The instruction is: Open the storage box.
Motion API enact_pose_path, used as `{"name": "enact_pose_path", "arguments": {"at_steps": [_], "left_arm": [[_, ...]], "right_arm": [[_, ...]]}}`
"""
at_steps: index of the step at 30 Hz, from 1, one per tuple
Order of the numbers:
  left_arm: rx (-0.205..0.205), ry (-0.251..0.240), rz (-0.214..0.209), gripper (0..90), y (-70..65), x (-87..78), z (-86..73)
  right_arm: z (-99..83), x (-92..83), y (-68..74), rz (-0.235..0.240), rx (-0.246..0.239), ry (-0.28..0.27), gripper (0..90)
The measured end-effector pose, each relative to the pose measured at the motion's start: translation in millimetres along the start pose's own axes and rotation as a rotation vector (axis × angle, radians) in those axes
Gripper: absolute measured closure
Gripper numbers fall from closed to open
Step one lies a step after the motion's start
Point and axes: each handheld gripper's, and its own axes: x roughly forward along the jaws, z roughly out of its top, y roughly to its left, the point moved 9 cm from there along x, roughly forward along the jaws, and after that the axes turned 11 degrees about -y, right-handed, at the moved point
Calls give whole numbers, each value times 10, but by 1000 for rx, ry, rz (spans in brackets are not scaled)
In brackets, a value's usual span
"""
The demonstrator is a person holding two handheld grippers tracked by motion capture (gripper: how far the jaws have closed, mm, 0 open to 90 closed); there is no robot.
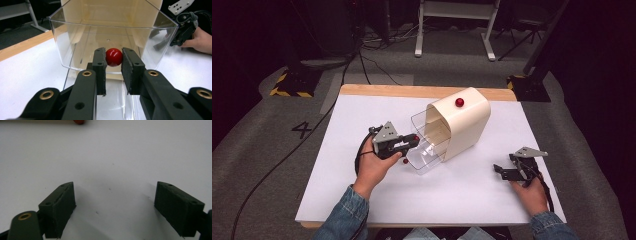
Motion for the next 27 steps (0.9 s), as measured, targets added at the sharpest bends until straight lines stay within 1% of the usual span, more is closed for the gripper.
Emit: {"name": "enact_pose_path", "arguments": {"at_steps": [3, 4, 8, 9, 11, 15, 18, 23, 25, 26, 27], "left_arm": [[-7, -1, 3, 739, -9, -38, -14], [0, 4, 3, 739, -6, -52, -16], [4, 5, 6, 739, -8, -77, -20], [-6, 1, 3, 739, -18, -77, -21], [5, 5, 4, 738, -6, -88, -21], [-8, 4, 5, 738, -12, -109, -25], [-5, 7, 0, 738, -7, -123, -31], [-16, 9, -2, 738, -6, -126, -45], [-32, 20, -10, 733, -6, -130, -67], [-44, 19, -11, 680, -5, -130, -75], [-57, 12, -15, 592, -8, -126, -81]], "right_arm": [[0, 1, 0, 1, 2, 1, 172], [0, 1, -1, 1, 2, 1, 172], [-1, 1, -2, 2, 3, 1, 172], [-1, 1, -2, 2, 3, 2, 172], [-1, 1, -1, 2, 3, 1, 173], [0, 1, -1, 2, 2, 0, 173], [0, 0, -1, 2, 2, 0, 173], [0, 0, 0, 2, 1, 0, 174], [0, 0, 0, 3, 2, 1, 173], [0, 1, -1, 3, 2, 1, 174], [0, 1, 0, 3, 3, 1, 174]]}}
